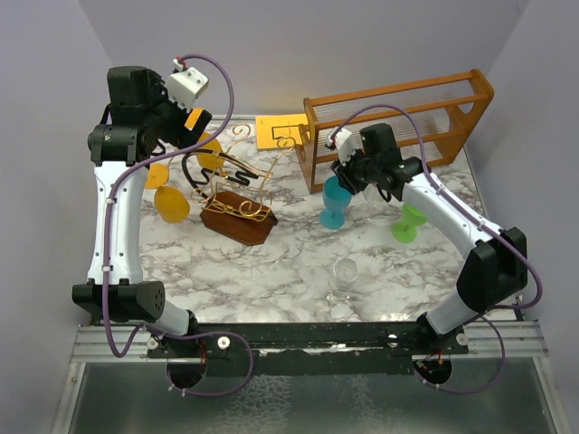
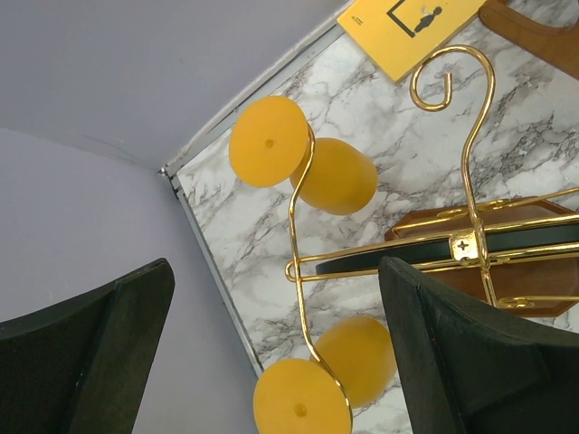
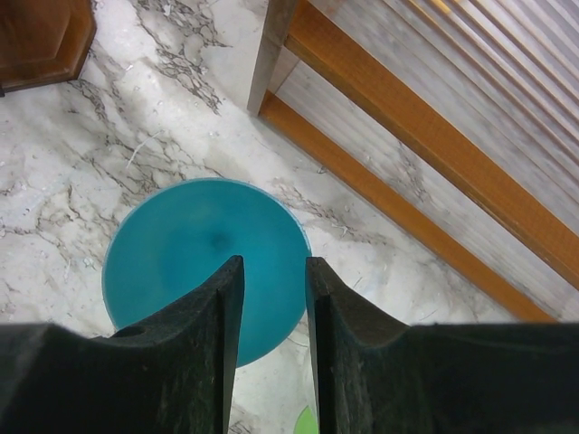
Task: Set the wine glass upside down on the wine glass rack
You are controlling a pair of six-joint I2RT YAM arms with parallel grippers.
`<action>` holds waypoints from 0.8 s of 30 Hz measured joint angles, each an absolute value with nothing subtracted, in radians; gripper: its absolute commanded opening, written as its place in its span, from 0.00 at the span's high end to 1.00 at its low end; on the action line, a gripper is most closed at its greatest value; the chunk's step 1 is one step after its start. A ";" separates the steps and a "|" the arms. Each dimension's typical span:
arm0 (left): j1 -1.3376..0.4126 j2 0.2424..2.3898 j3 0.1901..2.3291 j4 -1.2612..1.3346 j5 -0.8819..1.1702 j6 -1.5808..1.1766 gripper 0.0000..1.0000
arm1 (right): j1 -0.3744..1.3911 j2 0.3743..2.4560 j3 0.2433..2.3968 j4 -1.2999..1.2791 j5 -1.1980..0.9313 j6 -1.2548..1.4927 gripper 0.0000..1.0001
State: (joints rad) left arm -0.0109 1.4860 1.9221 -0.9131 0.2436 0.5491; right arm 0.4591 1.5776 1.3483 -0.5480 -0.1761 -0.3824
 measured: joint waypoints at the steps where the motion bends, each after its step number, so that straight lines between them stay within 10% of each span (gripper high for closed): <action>1: -0.011 1.486 1.922 -0.913 0.244 0.549 0.01 | 0.459 1.576 1.350 -0.553 -0.179 -0.382 0.66; 24: -0.011 1.487 1.922 -0.913 0.260 0.557 0.01 | 0.459 1.560 1.357 -0.574 -0.124 -0.391 0.59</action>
